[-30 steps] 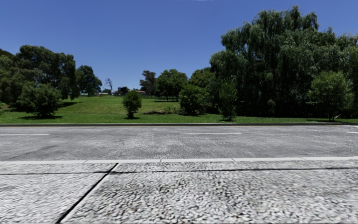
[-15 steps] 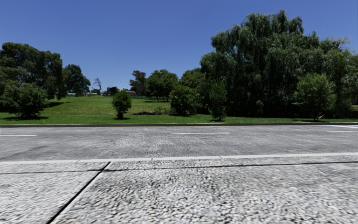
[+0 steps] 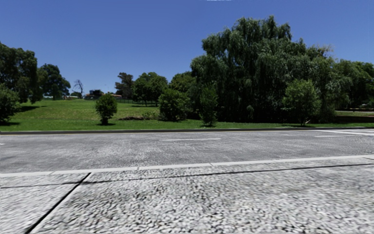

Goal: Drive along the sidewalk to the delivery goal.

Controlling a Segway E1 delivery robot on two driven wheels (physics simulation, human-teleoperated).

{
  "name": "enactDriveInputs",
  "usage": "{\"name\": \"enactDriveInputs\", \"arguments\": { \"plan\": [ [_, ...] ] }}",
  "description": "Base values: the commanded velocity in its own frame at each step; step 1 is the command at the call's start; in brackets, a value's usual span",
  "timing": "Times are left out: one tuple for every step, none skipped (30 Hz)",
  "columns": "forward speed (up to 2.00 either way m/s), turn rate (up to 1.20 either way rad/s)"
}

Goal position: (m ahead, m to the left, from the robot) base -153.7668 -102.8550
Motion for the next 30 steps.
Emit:
{"name": "enactDriveInputs", "arguments": {
  "plan": [
    [0.98, -0.59],
    [0.99, -0.59],
    [1.04, -0.59],
    [1.04, -0.59],
    [1.11, -0.59],
    [1.16, -0.59],
    [1.22, -0.59],
    [1.22, -0.59],
    [1.27, -0.59],
    [1.31, -0.59],
    [1.36, -0.59],
    [1.42, -0.59],
    [1.42, -0.59],
    [1.46, -0.59],
    [1.47, -0.59],
    [1.47, -0.59],
    [1.48, -0.59],
    [1.48, -0.59],
    [1.48, -0.59],
    [1.48, -0.61],
    [1.49, -0.76],
    [1.49, -0.76],
    [1.49, -0.81],
    [1.48, -0.82],
    [1.48, -0.82],
    [1.48, -0.82],
    [1.48, -0.82],
    [1.48, -0.82],
    [1.48, -0.82],
    [1.48, -0.82]
  ]
}}
